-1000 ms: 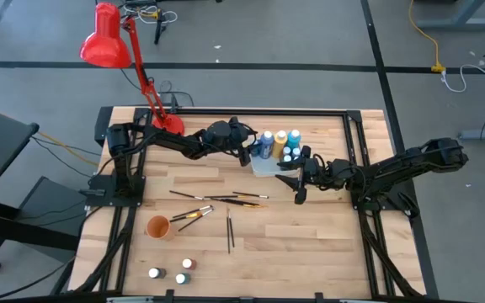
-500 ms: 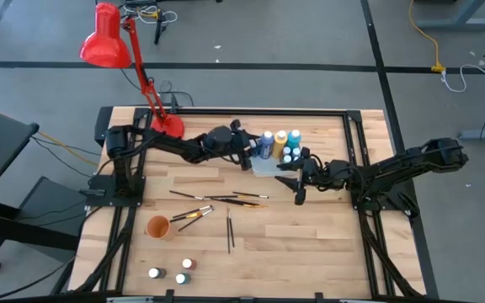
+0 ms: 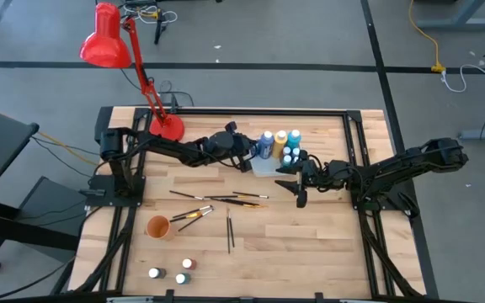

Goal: Pick & Place Paint Supplies
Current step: Put the small blue paint bottle into the white bin

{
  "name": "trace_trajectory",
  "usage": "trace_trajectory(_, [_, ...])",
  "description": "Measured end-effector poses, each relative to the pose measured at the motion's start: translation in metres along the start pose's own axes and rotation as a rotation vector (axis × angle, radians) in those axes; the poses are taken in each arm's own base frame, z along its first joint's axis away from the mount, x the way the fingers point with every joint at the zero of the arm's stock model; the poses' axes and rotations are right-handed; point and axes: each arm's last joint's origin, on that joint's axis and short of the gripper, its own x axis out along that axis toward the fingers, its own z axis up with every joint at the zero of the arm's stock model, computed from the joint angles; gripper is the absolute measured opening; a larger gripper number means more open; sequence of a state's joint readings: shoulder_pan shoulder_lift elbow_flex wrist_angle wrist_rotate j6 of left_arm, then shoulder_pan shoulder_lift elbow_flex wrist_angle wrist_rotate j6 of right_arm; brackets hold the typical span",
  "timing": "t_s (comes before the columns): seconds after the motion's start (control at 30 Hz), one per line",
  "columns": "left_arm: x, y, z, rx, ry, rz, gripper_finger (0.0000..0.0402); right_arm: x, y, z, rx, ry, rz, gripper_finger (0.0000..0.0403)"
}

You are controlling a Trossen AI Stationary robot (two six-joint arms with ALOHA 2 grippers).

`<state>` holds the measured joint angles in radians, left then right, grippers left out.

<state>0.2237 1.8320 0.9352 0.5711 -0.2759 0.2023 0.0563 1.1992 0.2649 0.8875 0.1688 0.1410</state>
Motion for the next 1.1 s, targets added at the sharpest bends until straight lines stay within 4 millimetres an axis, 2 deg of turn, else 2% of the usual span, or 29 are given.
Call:
trace_trajectory(0.3, [0.001,0.004,-0.007,-0.024,0.074,0.001,0.0005,0.0,0.0,0.0,0.0,0.0,0.002,0.0197])
trace_trajectory(0.93, [0.006,0.025,-0.013,-0.131,0.074,-0.087,0.0004,0.0,0.0,0.0,-0.022,-0.001,0.002,0.0197])
trace_trajectory(1.1, [0.007,0.027,-0.014,-0.137,0.071,-0.113,0.0006,0.0,-0.001,0.0,-0.048,-0.006,-0.047,0.0197])
